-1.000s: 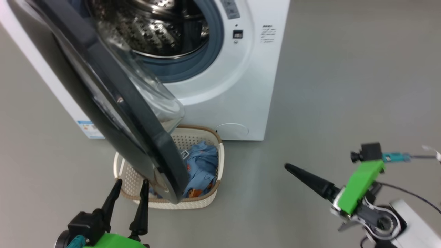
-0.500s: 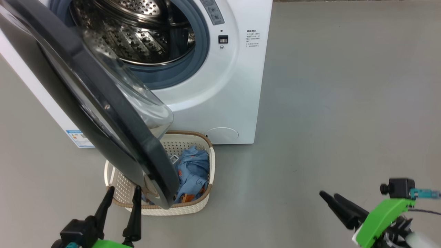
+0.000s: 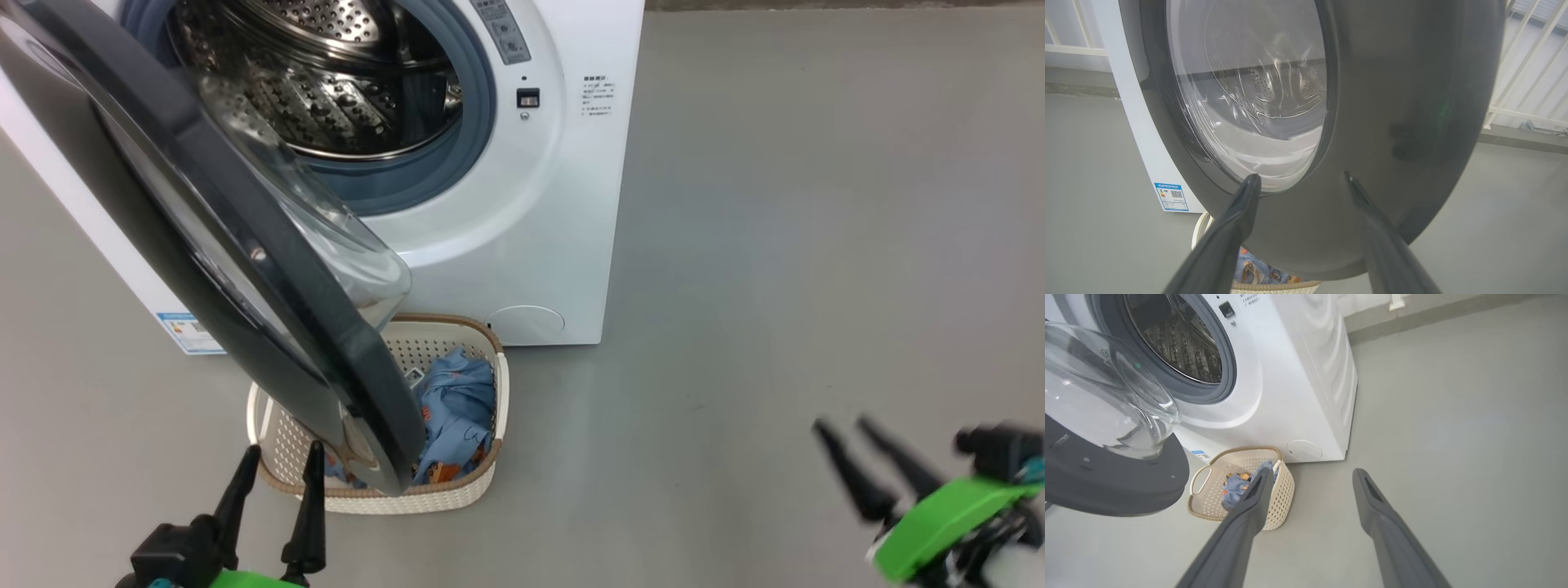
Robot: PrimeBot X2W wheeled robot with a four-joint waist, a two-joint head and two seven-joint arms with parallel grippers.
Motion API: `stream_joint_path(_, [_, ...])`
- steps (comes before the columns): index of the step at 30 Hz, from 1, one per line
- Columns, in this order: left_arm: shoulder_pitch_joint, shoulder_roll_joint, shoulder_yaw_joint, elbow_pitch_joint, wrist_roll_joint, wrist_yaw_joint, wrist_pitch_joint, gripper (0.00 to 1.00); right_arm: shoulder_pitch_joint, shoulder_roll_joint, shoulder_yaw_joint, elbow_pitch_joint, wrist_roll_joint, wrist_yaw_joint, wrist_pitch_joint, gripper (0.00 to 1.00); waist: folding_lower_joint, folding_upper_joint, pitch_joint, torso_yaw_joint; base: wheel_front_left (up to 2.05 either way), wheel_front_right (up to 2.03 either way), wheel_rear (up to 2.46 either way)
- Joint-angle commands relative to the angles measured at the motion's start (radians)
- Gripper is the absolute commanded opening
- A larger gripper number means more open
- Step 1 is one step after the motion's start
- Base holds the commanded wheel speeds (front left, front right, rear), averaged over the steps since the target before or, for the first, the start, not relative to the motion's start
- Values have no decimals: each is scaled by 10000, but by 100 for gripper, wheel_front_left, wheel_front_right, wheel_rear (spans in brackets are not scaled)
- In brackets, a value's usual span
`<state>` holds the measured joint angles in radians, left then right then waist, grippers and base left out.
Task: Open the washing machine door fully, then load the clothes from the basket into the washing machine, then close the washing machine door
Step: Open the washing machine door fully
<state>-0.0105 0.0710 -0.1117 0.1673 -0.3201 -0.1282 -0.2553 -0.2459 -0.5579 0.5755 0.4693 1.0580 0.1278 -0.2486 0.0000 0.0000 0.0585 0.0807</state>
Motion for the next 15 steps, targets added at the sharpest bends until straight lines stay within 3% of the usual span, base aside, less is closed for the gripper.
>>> stream_joint_path(1, [-116,79,403,-278,134,-25,-65,100,63,-95,-556,-360,-724,29,-125,100,0,0,34,-27,0,0,0])
stream_joint_path(9, [-187,50,524,-319,186,-25,-65,100,1531,1090,-3779,-1972,-3871,29,-130,100,0,0,40,-18,0,0,0])
stream_joint_path(15, [-176,57,539,-331,211,-25,-65,100,2268,1674,-4782,-2614,-4917,29,-130,100,0,0,-10,2,0,0,0])
